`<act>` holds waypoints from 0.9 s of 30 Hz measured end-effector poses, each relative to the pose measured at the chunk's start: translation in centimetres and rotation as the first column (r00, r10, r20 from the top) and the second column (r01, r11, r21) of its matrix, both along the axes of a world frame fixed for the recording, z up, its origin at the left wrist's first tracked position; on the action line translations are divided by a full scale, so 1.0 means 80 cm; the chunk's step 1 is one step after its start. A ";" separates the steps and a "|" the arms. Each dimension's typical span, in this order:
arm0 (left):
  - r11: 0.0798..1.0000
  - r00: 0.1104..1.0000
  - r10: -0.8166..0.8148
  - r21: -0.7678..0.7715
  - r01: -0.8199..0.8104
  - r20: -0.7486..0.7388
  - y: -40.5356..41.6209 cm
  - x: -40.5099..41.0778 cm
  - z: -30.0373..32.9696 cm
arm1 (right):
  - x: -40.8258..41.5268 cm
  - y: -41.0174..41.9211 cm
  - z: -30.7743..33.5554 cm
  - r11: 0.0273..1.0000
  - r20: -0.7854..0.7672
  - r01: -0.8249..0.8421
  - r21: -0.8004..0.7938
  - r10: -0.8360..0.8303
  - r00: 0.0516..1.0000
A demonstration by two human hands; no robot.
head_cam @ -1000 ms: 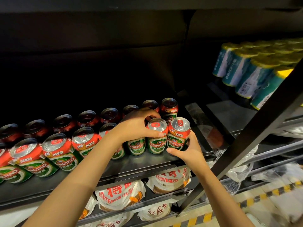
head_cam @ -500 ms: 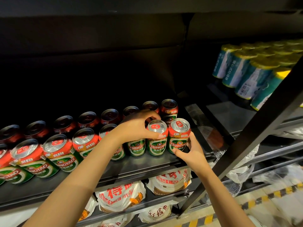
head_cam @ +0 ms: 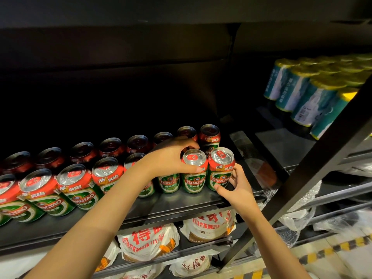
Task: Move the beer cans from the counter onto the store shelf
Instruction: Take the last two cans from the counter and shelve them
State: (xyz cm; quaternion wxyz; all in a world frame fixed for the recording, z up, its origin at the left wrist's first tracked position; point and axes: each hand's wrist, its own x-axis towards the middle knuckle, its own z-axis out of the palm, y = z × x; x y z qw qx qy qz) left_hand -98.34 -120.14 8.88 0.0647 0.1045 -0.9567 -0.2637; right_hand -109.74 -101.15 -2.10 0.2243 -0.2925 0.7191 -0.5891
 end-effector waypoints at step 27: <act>0.800 0.896 0.435 -0.418 -0.431 -0.092 0.067 0.010 -0.026 | -0.008 -0.011 -0.005 0.998 -0.062 -0.039 -0.047 0.036 0.997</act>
